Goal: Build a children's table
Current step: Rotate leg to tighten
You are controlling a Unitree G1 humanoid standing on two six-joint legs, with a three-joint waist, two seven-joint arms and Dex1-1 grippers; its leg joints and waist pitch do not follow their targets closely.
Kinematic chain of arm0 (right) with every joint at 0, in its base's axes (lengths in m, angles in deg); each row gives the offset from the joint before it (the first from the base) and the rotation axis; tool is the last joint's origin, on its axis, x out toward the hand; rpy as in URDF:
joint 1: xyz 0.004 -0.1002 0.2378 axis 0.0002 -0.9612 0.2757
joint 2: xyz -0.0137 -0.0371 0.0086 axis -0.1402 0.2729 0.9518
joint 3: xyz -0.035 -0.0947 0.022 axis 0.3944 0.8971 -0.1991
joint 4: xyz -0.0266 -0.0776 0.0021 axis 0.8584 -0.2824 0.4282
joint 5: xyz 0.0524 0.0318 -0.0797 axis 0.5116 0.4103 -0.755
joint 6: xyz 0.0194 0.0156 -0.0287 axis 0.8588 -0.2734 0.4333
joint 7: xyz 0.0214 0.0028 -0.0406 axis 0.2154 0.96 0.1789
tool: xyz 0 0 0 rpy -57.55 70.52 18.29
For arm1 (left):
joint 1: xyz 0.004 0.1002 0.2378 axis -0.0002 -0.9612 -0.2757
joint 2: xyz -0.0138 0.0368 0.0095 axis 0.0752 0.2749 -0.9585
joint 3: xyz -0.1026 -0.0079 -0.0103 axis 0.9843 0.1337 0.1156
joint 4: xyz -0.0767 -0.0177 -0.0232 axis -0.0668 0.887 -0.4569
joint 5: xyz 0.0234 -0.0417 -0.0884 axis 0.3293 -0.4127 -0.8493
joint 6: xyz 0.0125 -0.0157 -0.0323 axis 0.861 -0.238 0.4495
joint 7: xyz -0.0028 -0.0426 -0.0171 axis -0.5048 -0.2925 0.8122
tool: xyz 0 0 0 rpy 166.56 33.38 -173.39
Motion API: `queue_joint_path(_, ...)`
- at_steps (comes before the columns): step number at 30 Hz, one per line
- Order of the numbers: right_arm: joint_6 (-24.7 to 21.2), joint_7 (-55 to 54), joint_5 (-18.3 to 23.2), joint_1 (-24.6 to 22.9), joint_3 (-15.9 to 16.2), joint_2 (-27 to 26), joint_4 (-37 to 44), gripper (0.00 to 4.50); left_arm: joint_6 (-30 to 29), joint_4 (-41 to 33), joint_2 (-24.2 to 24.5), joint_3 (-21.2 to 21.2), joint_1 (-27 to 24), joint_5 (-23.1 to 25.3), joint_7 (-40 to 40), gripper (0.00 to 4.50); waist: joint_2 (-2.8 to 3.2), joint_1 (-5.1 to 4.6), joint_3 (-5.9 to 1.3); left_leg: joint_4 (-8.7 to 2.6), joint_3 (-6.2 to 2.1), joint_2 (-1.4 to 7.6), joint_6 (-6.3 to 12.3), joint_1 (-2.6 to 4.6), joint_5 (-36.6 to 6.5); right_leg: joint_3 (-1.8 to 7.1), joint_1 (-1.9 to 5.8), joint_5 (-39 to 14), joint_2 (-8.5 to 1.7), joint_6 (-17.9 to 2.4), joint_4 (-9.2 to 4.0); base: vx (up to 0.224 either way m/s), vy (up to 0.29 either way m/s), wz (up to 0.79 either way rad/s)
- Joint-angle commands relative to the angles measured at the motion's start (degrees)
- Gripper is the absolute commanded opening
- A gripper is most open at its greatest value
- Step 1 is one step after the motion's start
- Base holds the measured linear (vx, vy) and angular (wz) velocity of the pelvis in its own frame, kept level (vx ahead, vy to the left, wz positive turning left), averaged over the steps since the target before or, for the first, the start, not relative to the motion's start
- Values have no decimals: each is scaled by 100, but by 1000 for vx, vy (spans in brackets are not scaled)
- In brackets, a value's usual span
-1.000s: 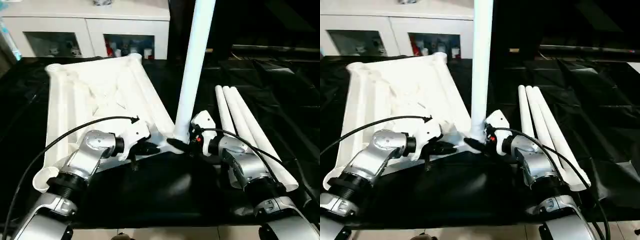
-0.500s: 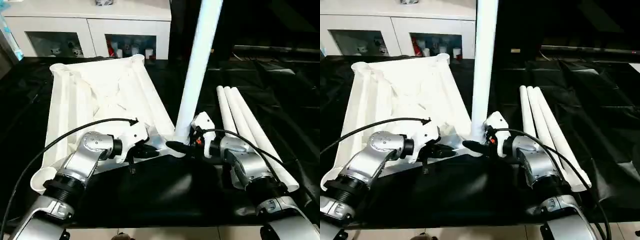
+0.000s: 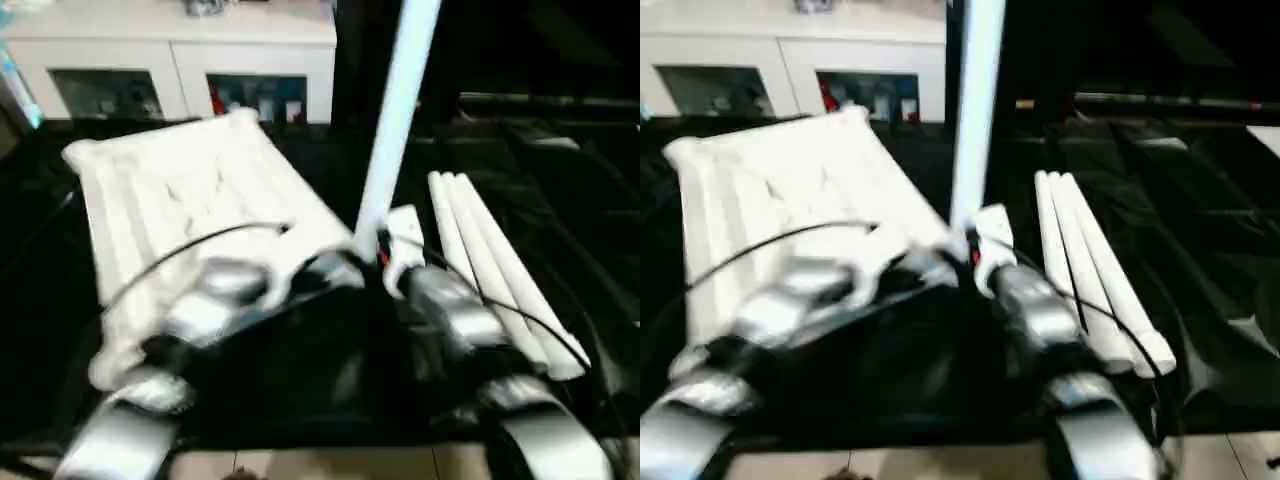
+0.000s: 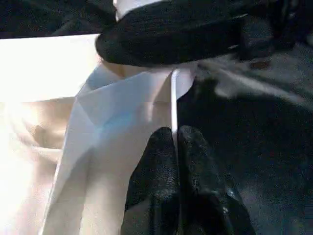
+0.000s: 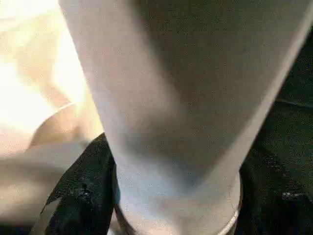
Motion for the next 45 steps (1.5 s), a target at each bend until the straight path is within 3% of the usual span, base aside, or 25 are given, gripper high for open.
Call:
queue_joint_path(1, 15, -518, -44, 83, -10, -182, -368, 274, -12, 458, -115, 254, 93, 55, -846, 0, -24, -5, -397, -366, -89, 223, -44, 125, -1659, 319, 232, -2353, -414, -727, -494, 0, 0, 0)
queue_joint_path(8, 285, -686, 34, 268, -198, -296, -631, 274, 207, 610, -241, 207, 185, 101, -901, 0, -38, 15, -423, -360, -70, 224, 91, 66, -1450, 334, 263, -1879, -415, -769, -430, 0, 0, 0)
queue_joint_path(9, 384, -629, 55, 295, -265, -306, -666, 309, 266, 683, -258, 202, 214, 111, -905, 0, -34, 15, -420, -361, -69, 223, 113, 62, -1443, 334, 265, -1869, -415, -781, -433, 0, 0, 0)
queue_joint_path(10, 436, -569, 82, 299, -297, -307, -655, 309, 286, 700, -262, 202, 219, 109, -896, 0, -44, 17, -418, -357, -63, 220, 122, 65, -1469, 333, 265, -1917, -417, -776, -441, 0, 0, 0)
queue_joint_path(11, 494, -507, 114, 305, -331, -307, -644, 344, 304, 722, -267, 205, 228, 106, -888, 0, -45, 19, -416, -359, -64, 221, 132, 66, -1477, 332, 268, -1941, -418, -774, -442, 0, 0, 0)
queue_joint_path(18, 862, -192, 127, 220, -264, -80, -259, 363, 593, 898, -267, 194, 246, 86, -720, 0, -58, -27, -403, -363, -73, 219, 178, 49, -1524, 320, 269, -2239, -420, -673, -484, 0, 0, 0)
queue_joint_path(22, 541, 248, 212, -524, -234, 192, 1130, 363, 917, 927, -242, 184, 163, 149, -784, 0, -90, -14, -410, -360, -66, 219, 310, 29, -1324, 327, 296, -1935, -389, -695, -447, 0, 0, 0)
queue_joint_path(24, 383, 381, 226, -791, -196, 287, 1551, 371, 1011, 941, -239, 244, 190, 103, -810, 57, -98, 5, -399, -359, -63, 204, 367, 23, -1288, 323, 304, -1983, -384, -638, -464, 0, 0, 0)
queue_joint_path(25, 272, 478, 238, -986, -158, 359, 1828, 371, 1082, 936, -231, 321, 226, 32, -813, 57, -85, 11, -415, -353, -67, 212, 361, 29, -1290, 325, 294, -2057, -410, -648, -465, 0, 0, 0)
queue_joint_path(28, 87, 561, 184, -1281, -87, 468, 2136, 371, 1192, 915, -196, 542, 326, -178, -749, 78, -69, 30, -414, -354, -72, 212, 310, 30, -1307, 312, 288, -2166, -401, -630, -495, 0, 0, 0)
queue_joint_path(29, 3, 527, 165, -1327, -84, 472, 2156, 371, 1285, 897, -163, 613, 356, -193, -844, 93, -43, 19, -410, -359, -76, 212, 293, 21, -1339, 307, 289, -2169, -395, -637, -495, 0, 0, 0)
queue_joint_path(30, -123, 457, 108, -1374, -59, 483, 2202, 371, 1324, 892, -134, 708, 387, -226, -927, 101, -67, -4, -417, -362, -85, 215, 258, 9, -1381, 300, 295, -2121, -392, -654, -487, 0, 0, 0)
queue_joint_path(31, -183, 354, 31, -1385, -43, 487, 2182, 371, 1364, 905, -102, 797, 419, -254, -1021, 100, -40, -27, -404, -366, -91, 210, 220, 12, -1452, 296, 284, -2125, -385, -680, -495, 0, 0, 0)
queue_joint_path(32, -261, 318, 29, -1395, -43, 471, 2184, 353, 1413, 918, -68, 860, 440, -274, -1082, 102, -53, -42, -408, -366, -91, 205, 212, 6, -1467, 293, 293, -2137, -386, -676, -494, 0, 0, 0)
queue_joint_path(33, -399, 288, 27, -1398, -25, 437, 2157, 343, 1428, 915, 12, 956, 462, -313, -1127, 114, 11, -39, -410, -364, -95, 208, 188, 29, -1518, 299, 278, -2125, -387, -681, -502, 0, 0, 0)
queue_joint_path(35, -537, 298, -34, -1388, 71, 394, 2126, 336, 1433, 824, 201, 1027, 441, -280, -1216, 140, 14, -37, -414, -362, -93, 203, 167, 40, -1529, 303, 271, -2061, -381, -697, -494, 0, 0, 0)
queue_joint_path(38, -660, 420, -62, -1278, 216, 291, 1986, 297, 1226, 385, 634, 1269, 334, -289, -1420, 172, 71, -73, -437, -386, -130, 254, 77, 17, -1473, 313, 295, -1532, -376, -845, -387, 0, 0, 0)
queue_joint_path(40, -689, 466, -54, -1214, 255, 238, 1928, 293, 1064, 134, 920, 1414, 245, -256, -1531, 182, 79, -85, -428, -375, -106, 250, 49, 56, -1490, 326, 265, -1297, -351, -961, -368, 0, 0, 0)
queue_joint_path(41, -711, 440, -60, -1141, 265, 190, 1866, 291, 896, -103, 1270, 1453, 119, -33, -1682, 186, 78, -64, -432, -378, -109, 259, 28, 68, -1495, 330, 267, -1255, -366, -994, -350, 0, 0, 0)
queue_joint_path(42, -724, 423, -66, -1096, 268, 168, 1813, 280, 763, -258, 1447, 1513, 36, 56, -1768, 191, 101, -97, -434, -393, -124, 268, 4, 33, -1437, 335, 286, -1098, -352, -1024, -297, 0, 0, 0)
queue_joint_path(43, -728, 418, -68, -1084, 268, 162, 1798, 266, 725, -300, 1491, 1533, 14, 75, -1790, 201, 83, -96, -435, -394, -116, 271, -12, 49, -1430, 333, 280, -1067, -347, -1014, -295, 0, 0, 0)
queue_joint_path(45, -840, 415, -109, -963, 315, 118, 1648, 251, 229, -869, 1993, 1729, -290, 297, -1902, 218, 116, -103, -430, -394, -121, 283, -82, 63, -1382, 348, 280, -977, -366, -1076, -253, 0, 0, 0)
